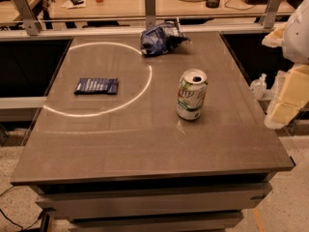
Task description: Knock 7up can over
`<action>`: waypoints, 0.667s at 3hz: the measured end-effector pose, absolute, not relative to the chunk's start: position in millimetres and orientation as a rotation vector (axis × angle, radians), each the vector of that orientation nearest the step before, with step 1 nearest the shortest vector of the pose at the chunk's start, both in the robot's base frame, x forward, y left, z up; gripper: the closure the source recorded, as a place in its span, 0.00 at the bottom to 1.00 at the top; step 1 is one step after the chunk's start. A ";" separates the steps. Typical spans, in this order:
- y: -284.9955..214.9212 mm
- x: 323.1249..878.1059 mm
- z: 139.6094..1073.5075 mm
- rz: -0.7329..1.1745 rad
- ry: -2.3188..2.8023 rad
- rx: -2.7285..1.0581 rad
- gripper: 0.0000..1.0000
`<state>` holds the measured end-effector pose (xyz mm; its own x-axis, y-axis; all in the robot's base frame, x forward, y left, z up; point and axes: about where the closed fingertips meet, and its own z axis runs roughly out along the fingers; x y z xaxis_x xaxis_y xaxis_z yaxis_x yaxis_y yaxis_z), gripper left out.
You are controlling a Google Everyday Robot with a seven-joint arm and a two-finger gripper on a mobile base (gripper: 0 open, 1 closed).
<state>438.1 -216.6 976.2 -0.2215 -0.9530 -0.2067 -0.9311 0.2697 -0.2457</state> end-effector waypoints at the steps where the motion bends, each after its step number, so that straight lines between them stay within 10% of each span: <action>1: -216.6 438.2 976.3 -0.099 2.232 -1.724 0.00; 2: -218.1 439.1 977.3 -0.068 2.230 -1.687 0.00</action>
Offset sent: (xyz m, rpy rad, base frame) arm 0.0021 -0.0050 -0.0032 0.0812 0.0104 -0.0368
